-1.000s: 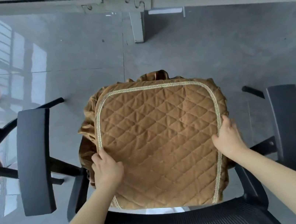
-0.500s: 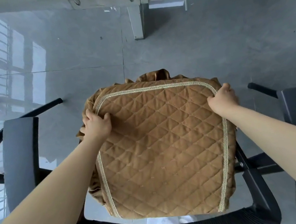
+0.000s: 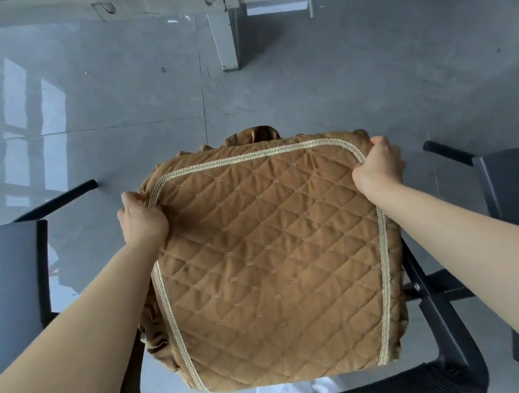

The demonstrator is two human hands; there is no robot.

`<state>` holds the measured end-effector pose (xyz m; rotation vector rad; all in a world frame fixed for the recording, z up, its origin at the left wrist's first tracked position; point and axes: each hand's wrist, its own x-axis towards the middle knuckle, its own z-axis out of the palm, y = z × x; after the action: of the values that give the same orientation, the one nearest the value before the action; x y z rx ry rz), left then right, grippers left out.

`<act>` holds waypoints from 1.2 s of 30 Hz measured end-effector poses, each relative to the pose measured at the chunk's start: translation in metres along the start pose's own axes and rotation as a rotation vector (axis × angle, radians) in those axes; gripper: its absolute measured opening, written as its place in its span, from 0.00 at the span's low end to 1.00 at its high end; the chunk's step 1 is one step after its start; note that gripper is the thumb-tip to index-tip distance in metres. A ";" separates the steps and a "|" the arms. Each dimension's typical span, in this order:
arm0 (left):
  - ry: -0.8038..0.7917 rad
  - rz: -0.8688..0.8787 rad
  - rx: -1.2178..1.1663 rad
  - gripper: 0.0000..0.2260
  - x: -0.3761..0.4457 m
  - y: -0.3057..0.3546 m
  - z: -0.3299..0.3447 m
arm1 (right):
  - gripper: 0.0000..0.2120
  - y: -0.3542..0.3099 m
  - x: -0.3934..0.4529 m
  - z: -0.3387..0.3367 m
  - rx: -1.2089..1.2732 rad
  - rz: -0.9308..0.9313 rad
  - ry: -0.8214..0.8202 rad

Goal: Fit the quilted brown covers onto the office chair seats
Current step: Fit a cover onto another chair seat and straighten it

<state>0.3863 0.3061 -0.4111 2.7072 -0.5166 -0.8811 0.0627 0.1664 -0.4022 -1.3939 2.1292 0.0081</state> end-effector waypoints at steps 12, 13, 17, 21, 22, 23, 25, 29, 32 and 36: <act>0.036 0.069 0.001 0.15 0.003 0.008 0.001 | 0.22 0.015 0.003 -0.005 -0.016 -0.082 -0.090; 0.024 0.067 0.014 0.16 0.001 0.008 0.002 | 0.21 0.014 0.005 -0.006 -0.025 -0.090 -0.084; -0.011 0.087 0.089 0.18 -0.005 0.005 0.006 | 0.19 0.014 0.009 -0.005 -0.067 -0.093 -0.045; 0.027 0.110 0.112 0.16 0.005 0.008 0.003 | 0.21 0.016 0.011 -0.003 -0.105 -0.107 -0.083; 0.033 0.123 0.119 0.16 0.008 0.009 0.002 | 0.21 0.015 0.011 -0.004 -0.100 -0.108 -0.086; 0.036 0.133 0.123 0.15 0.010 0.010 0.002 | 0.21 0.015 0.011 -0.005 -0.093 -0.108 -0.085; 0.044 0.141 0.121 0.15 0.013 0.009 0.002 | 0.22 0.015 0.010 -0.005 -0.072 -0.110 -0.085; 0.061 0.140 0.104 0.15 0.015 0.006 -0.001 | 0.24 0.017 0.009 -0.006 -0.053 -0.119 -0.111; 0.042 0.150 0.123 0.16 0.020 0.002 -0.005 | 0.26 0.017 0.010 -0.009 -0.064 -0.115 -0.150; 0.069 0.184 0.130 0.20 0.012 -0.006 0.004 | 0.28 0.016 -0.002 -0.001 -0.204 -0.215 -0.083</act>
<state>0.3945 0.3061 -0.4222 2.7374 -0.8192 -0.7262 0.0496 0.1745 -0.4053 -1.7051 1.9437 0.2009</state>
